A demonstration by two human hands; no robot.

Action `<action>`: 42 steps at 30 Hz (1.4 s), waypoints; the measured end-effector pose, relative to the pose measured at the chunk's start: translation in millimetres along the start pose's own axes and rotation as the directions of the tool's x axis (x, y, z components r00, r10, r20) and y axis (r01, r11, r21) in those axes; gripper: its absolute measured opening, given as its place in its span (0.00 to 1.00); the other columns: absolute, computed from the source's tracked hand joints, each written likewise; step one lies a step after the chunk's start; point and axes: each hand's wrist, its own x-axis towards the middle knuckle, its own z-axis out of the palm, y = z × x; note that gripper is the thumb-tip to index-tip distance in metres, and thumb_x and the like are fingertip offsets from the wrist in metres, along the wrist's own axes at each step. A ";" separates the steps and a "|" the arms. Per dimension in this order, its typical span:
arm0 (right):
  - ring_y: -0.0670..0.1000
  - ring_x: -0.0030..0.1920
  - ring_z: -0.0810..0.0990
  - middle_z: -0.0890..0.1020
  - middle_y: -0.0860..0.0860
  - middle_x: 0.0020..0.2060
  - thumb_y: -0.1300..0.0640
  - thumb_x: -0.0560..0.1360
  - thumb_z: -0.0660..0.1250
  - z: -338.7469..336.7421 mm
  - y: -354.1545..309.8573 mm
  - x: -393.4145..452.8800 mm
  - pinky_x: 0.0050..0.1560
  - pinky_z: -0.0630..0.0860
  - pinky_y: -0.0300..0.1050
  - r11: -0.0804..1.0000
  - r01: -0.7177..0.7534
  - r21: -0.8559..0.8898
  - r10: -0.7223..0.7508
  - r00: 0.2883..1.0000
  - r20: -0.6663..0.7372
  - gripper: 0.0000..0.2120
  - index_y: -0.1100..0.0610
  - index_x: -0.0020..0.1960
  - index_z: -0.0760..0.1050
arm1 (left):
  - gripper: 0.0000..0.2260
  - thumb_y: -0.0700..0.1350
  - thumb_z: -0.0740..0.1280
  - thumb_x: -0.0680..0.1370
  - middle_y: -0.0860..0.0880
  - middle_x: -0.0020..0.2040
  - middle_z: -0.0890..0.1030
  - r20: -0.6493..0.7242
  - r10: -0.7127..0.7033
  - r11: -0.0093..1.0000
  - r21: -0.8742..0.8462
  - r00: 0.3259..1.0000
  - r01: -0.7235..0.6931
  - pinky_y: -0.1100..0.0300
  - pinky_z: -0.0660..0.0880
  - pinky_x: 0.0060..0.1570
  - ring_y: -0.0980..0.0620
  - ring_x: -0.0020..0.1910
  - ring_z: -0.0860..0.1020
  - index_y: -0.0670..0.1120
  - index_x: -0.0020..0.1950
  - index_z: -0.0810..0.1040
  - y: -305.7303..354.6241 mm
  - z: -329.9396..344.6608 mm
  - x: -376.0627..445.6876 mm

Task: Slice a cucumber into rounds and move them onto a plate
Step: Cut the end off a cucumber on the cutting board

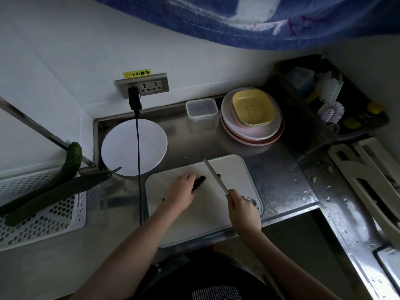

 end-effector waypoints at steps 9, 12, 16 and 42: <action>0.57 0.46 0.79 0.80 0.51 0.44 0.45 0.80 0.56 -1.4 4.2 -0.3 0.43 0.78 0.49 0.992 0.010 -0.125 -0.013 1.000 -0.025 0.10 0.50 0.57 0.66 | 0.13 0.47 0.67 0.76 0.45 0.53 0.77 -0.167 -0.050 0.983 -0.183 0.985 0.019 0.54 0.73 0.44 0.44 0.51 0.76 0.41 0.57 0.72 7.6 -9.2 1.2; 0.57 0.47 0.80 0.81 0.51 0.46 0.47 0.79 0.59 -1.7 5.7 -0.2 0.43 0.76 0.48 0.983 0.027 -0.180 -0.032 0.999 -0.027 0.10 0.52 0.56 0.65 | 0.11 0.46 0.62 0.77 0.47 0.49 0.79 -0.413 0.306 0.951 0.091 0.858 -0.296 0.55 0.74 0.47 0.47 0.48 0.77 0.42 0.54 0.76 12.6 -13.9 0.1; 0.57 0.46 0.82 0.82 0.52 0.47 0.50 0.79 0.61 -5.0 6.2 -3.6 0.41 0.76 0.48 0.976 0.046 -0.212 -0.056 0.997 -0.045 0.13 0.53 0.60 0.66 | 0.13 0.44 0.61 0.78 0.48 0.58 0.79 -0.269 0.480 0.875 0.076 0.835 -0.478 0.55 0.69 0.60 0.50 0.58 0.75 0.44 0.60 0.78 29.7 -14.5 13.4; 0.54 0.44 0.82 0.82 0.49 0.49 0.51 0.79 0.60 -6.8 27.4 -35.8 0.40 0.79 0.49 0.977 -0.210 -0.037 0.208 0.976 -0.069 0.12 0.49 0.62 0.63 | 0.17 0.45 0.58 0.81 0.43 0.66 0.69 -0.105 -0.093 0.993 -0.078 0.990 0.085 0.51 0.65 0.63 0.42 0.65 0.67 0.44 0.70 0.66 36.0 3.3 59.3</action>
